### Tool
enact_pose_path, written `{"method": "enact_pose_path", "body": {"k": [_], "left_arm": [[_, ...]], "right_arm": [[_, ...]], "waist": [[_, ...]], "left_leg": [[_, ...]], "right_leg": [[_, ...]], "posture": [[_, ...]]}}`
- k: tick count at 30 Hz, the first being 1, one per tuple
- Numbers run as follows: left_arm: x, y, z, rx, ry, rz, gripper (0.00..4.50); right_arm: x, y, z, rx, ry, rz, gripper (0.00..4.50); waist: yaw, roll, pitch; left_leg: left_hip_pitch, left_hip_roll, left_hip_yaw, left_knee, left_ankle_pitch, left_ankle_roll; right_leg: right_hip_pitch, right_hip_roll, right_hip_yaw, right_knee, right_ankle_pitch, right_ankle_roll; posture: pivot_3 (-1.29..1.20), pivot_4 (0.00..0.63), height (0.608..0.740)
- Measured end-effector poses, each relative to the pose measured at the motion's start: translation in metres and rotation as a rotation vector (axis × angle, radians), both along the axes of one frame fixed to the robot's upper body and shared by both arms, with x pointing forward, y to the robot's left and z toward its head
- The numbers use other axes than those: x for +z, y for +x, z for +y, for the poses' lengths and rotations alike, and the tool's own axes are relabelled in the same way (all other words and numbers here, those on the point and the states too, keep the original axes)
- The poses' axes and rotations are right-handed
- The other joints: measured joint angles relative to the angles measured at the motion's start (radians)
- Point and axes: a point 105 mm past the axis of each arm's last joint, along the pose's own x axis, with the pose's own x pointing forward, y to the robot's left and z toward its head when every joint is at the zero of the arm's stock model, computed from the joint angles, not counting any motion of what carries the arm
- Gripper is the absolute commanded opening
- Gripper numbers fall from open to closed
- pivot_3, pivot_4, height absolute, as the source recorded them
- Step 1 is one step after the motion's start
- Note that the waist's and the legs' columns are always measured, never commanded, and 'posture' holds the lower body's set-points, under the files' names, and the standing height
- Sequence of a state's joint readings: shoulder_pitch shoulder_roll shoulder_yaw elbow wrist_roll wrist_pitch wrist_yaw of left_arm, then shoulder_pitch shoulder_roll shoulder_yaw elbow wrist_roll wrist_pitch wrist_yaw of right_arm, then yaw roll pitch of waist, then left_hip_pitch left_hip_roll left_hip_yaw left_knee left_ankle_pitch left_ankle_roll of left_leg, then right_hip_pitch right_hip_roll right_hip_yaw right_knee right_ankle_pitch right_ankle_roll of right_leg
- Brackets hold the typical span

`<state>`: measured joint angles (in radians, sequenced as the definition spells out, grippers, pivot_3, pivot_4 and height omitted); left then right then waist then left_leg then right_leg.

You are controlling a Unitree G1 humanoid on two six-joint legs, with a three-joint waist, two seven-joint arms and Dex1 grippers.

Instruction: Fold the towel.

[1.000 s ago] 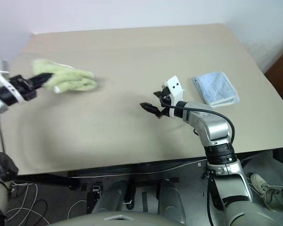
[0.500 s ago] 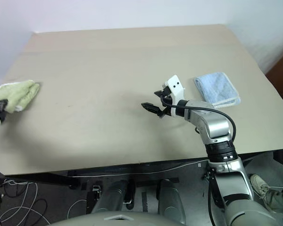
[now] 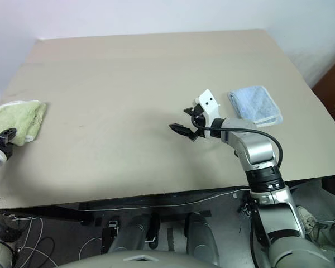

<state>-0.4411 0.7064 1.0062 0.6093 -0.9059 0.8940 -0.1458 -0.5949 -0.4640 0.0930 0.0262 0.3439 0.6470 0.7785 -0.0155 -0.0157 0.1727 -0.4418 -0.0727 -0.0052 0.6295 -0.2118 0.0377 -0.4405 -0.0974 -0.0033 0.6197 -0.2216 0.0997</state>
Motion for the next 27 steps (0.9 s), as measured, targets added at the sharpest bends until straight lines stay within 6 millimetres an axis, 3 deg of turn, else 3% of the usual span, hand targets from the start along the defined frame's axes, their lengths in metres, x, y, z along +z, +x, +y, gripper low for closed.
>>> {"method": "enact_pose_path", "body": {"k": [5, 6, 10, 13, 21, 24, 27], "left_arm": [[0.005, -0.008, 0.000, 0.001, 0.003, -0.009, 4.37], [0.003, -0.011, -0.001, 0.003, 0.002, -0.001, 4.48], [-0.003, -0.023, -0.007, -0.023, 0.049, 0.045, 4.48], [-0.001, -0.030, -0.027, -0.138, 0.168, 0.077, 4.48], [0.055, -0.041, -0.119, -0.596, 0.739, -0.172, 4.48], [0.069, -0.043, -0.148, -0.744, 0.863, -0.291, 4.48], [0.068, -0.042, -0.172, -0.894, 0.994, -0.340, 4.48]], "right_arm": [[0.000, -0.001, 0.001, 0.015, -0.001, -0.006, 4.50], [0.000, -0.001, 0.001, 0.019, 0.000, -0.004, 4.50], [-0.001, -0.003, 0.000, 0.050, 0.002, 0.005, 4.50], [0.000, -0.004, -0.003, 0.073, -0.006, 0.003, 4.50], [0.011, -0.011, -0.016, 0.149, 0.005, -0.025, 4.50], [0.025, -0.010, -0.021, 0.140, 0.047, -0.099, 4.50], [0.029, -0.012, -0.021, 0.155, 0.085, -0.114, 4.50]], "waist": [[-0.002, 0.000, 0.000], [-0.002, 0.000, 0.000], [-0.002, 0.000, 0.000], [-0.002, 0.000, 0.000], [-0.001, 0.001, 0.000], [0.000, 0.002, -0.001], [-0.001, 0.003, -0.001]], "left_leg": [[0.000, 0.000, 0.000, 0.000, 0.000, 0.000], [0.000, 0.000, 0.000, 0.000, 0.000, 0.000], [0.000, 0.000, 0.000, 0.000, 0.000, 0.000], [0.000, 0.000, 0.000, 0.000, 0.000, 0.000], [0.000, 0.001, 0.001, -0.002, 0.000, 0.000], [0.001, 0.001, 0.001, -0.002, 0.000, 0.000], [0.001, 0.001, 0.001, -0.002, 0.000, 0.000]], "right_leg": [[0.000, 0.000, 0.000, 0.000, 0.000, 0.000], [0.000, 0.000, 0.000, 0.000, 0.000, 0.000], [0.000, 0.000, 0.000, 0.000, 0.000, 0.000], [0.001, 0.000, 0.000, 0.000, 0.000, 0.000], [0.001, 0.000, 0.001, -0.004, -0.002, -0.006], [0.001, 0.000, 0.001, -0.004, -0.002, -0.006], [0.001, 0.000, 0.001, -0.004, -0.002, -0.006]], "posture": [[0.00, 0.150, 0.740], [0.00, 0.150, 0.740], [0.00, 0.150, 0.740], [0.00, 0.150, 0.740], [0.00, 0.150, 0.740], [0.00, 0.150, 0.740], [0.00, 0.150, 0.740]]}}
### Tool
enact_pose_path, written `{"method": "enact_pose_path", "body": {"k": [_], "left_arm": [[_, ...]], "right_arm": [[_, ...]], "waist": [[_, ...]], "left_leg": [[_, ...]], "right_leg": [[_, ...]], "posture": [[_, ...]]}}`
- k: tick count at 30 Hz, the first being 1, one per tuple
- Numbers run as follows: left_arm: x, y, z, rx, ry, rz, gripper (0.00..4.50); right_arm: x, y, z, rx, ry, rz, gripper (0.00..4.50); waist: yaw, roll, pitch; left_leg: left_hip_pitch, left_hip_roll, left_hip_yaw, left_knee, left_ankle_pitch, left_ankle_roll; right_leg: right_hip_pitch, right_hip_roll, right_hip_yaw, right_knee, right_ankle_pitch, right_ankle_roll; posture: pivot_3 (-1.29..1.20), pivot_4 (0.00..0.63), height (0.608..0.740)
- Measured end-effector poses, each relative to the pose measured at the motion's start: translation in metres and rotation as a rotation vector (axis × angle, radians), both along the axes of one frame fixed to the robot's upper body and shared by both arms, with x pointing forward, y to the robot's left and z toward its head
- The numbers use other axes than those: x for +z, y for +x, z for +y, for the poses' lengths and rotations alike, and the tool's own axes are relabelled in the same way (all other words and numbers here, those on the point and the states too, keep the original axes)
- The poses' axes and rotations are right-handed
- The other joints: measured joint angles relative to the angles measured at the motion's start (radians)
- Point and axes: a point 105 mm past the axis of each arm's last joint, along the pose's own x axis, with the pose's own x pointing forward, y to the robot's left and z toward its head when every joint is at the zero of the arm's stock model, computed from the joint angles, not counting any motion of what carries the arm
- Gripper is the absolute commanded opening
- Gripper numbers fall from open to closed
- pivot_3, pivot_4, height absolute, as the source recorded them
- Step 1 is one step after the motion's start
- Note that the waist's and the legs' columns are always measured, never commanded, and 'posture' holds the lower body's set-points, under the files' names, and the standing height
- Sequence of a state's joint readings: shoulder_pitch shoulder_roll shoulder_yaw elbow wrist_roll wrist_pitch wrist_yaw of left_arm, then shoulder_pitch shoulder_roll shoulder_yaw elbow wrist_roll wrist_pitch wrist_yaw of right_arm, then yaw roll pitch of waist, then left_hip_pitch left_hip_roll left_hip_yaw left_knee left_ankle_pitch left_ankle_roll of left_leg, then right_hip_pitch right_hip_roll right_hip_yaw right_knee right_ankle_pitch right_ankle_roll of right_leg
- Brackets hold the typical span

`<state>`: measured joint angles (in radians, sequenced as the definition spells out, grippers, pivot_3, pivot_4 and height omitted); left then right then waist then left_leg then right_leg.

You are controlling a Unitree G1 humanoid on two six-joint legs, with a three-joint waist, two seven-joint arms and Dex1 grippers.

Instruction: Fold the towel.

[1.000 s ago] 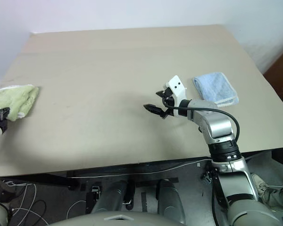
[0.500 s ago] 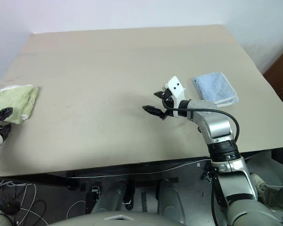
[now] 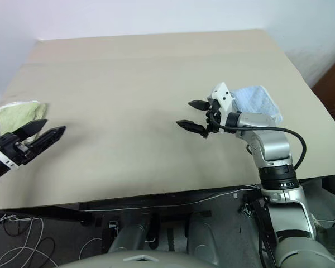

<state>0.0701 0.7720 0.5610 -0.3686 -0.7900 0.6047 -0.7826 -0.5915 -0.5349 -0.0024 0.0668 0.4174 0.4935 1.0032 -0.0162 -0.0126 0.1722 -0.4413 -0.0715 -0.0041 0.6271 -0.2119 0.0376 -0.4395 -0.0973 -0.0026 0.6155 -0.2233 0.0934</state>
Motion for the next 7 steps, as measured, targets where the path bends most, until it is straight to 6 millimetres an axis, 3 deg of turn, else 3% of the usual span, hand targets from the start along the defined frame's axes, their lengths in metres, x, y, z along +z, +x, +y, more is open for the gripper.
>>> {"method": "enact_pose_path", "body": {"k": [7], "left_arm": [[-0.013, -0.001, -0.044, -0.258, 0.096, -0.097, 4.48]], "right_arm": [[-0.003, -0.005, 0.002, 0.036, 0.038, 0.016, 4.50]], "waist": [[0.002, 0.001, 0.000]], "left_leg": [[0.000, 0.000, 0.000, 0.000, 0.000, 0.000]], "right_leg": [[0.000, 0.000, 0.000, -0.001, 0.000, 0.000]], "posture": [[0.00, 0.150, 0.740]]}}
